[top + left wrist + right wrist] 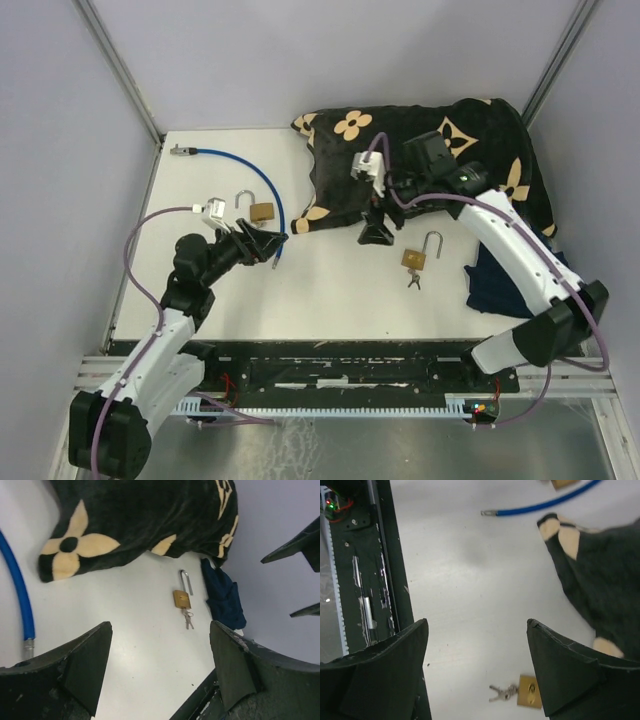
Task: Lock with the key
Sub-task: Place the lock at the center of the board.
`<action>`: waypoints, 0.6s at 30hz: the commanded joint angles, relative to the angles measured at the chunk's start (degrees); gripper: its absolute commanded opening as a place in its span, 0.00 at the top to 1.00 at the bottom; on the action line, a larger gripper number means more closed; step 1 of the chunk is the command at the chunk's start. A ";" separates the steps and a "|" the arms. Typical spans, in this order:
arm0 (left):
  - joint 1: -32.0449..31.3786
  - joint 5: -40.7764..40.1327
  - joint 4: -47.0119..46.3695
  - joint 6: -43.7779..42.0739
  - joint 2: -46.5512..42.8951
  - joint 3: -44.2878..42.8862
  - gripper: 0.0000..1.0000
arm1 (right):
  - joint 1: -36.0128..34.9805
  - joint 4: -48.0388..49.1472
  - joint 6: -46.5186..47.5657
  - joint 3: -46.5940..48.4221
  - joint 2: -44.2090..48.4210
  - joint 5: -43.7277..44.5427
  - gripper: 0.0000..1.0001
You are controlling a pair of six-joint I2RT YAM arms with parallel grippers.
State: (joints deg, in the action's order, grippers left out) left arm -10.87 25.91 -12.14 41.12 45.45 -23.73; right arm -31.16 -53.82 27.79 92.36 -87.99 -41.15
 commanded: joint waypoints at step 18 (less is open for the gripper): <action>-6.34 0.11 -30.62 13.06 7.24 9.17 0.01 | 28.17 11.82 -8.40 -23.52 0.96 28.39 0.21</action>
State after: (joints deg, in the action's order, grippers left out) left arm -13.96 26.68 -46.61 57.25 54.74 -9.28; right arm -3.09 -47.29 23.75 69.47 -82.46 -29.02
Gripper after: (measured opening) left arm 0.990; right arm 0.839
